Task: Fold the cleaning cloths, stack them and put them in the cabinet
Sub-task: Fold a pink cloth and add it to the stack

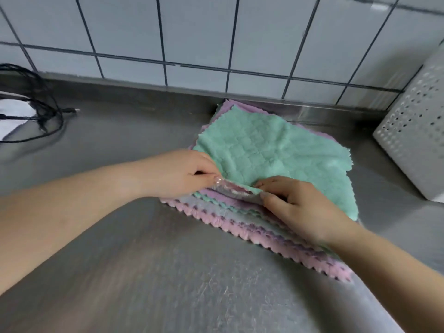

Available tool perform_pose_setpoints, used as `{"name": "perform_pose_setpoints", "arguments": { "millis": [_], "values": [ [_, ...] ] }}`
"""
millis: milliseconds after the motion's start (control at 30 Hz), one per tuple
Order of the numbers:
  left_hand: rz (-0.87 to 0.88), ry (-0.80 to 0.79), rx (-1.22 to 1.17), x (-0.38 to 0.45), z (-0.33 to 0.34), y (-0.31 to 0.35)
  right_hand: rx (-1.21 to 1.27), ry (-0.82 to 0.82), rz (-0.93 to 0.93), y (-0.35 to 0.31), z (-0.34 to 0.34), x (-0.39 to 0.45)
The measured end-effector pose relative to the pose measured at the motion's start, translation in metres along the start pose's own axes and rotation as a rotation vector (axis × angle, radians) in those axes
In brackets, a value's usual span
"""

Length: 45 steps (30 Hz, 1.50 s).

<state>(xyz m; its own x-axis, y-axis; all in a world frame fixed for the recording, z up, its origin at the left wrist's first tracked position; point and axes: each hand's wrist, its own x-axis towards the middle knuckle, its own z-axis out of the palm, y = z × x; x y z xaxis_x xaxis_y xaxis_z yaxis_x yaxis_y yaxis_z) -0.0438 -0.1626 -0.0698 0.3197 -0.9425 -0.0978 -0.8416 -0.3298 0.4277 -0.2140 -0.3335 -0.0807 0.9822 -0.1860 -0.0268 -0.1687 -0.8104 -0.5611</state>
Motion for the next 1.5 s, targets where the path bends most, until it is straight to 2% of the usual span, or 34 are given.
{"name": "perform_pose_setpoints", "arguments": {
  "millis": [100, 233, 400, 500, 633, 767, 933, 1067, 1133, 1233, 1367, 1500],
  "values": [
    [-0.067, 0.041, 0.071, -0.009, 0.002, 0.010, -0.106, 0.062, 0.012, -0.011, 0.003, -0.005],
    [-0.122, 0.183, 0.064, -0.018, 0.013, 0.031, -0.308, 0.135, 0.067, -0.033, 0.008, -0.011],
    [-0.225, 0.292, -0.036, -0.015, 0.035, 0.040, -0.363, 0.211, 0.200, -0.042, 0.020, -0.005],
    [-0.246, 0.420, 0.026, -0.014, 0.038, 0.041, -0.398, 0.247, 0.221, -0.044, 0.021, -0.009],
    [-0.240, 0.394, 0.170, -0.018, 0.036, 0.030, -0.438, 0.245, 0.247, -0.034, 0.015, -0.022],
    [-0.279, 0.479, 0.228, -0.019, 0.029, 0.019, -0.553, 0.261, 0.323, -0.018, 0.000, -0.038],
    [-0.204, 0.655, 0.182, -0.024, 0.007, 0.030, -0.375, 0.468, 0.394, -0.001, -0.033, -0.044],
    [-0.078, 0.714, 0.231, -0.053, -0.012, 0.048, -0.178, 0.604, 0.268, -0.012, -0.048, -0.062],
    [-0.020, 0.748, 0.177, -0.078, -0.013, 0.056, -0.072, 0.629, 0.204, -0.022, -0.046, -0.077],
    [0.011, 0.659, 0.085, -0.122, 0.001, 0.064, 0.074, 0.560, 0.153, -0.028, -0.033, -0.104],
    [-0.082, 0.483, 0.009, -0.176, 0.034, 0.062, 0.029, 0.331, 0.123, -0.034, -0.005, -0.138],
    [-0.151, 0.415, -0.077, -0.210, 0.056, 0.068, 0.065, 0.203, 0.175, -0.040, 0.014, -0.158]
  ]
}}
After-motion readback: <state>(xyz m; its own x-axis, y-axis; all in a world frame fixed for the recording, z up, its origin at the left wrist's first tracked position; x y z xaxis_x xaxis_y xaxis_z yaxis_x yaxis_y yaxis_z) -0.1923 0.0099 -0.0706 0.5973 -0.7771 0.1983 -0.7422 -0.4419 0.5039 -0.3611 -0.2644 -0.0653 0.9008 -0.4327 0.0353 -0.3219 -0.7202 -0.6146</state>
